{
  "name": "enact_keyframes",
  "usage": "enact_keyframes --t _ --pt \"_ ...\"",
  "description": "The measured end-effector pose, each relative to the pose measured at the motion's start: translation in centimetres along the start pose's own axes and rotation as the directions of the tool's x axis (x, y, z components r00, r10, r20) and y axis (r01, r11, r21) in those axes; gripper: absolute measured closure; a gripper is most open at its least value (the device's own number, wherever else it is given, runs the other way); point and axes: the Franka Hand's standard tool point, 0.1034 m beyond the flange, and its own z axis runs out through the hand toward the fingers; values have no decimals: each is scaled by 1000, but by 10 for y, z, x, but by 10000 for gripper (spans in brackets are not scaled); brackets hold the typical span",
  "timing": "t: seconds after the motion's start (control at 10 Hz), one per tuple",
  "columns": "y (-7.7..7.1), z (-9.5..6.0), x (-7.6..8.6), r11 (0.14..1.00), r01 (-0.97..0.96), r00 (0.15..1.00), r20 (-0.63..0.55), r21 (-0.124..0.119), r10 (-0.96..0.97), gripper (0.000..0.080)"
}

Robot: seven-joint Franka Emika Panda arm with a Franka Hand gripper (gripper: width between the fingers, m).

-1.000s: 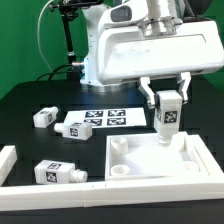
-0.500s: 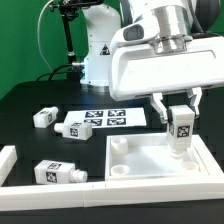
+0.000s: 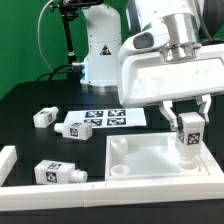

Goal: Assemble one leg

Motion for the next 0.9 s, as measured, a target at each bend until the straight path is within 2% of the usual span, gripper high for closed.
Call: enact_keyframes --t 0.3,0.7,0.8,0.9 --pt "-2 10 -6 1000 2 1000 11 3 -2 512" --pt "0 11 -5 1000 4 997 -80 -24 -6 512" --pt "0 11 -5 1000 4 997 -79 -24 -6 512" --pt "0 12 -5 1000 4 997 -78 -24 -6 412"
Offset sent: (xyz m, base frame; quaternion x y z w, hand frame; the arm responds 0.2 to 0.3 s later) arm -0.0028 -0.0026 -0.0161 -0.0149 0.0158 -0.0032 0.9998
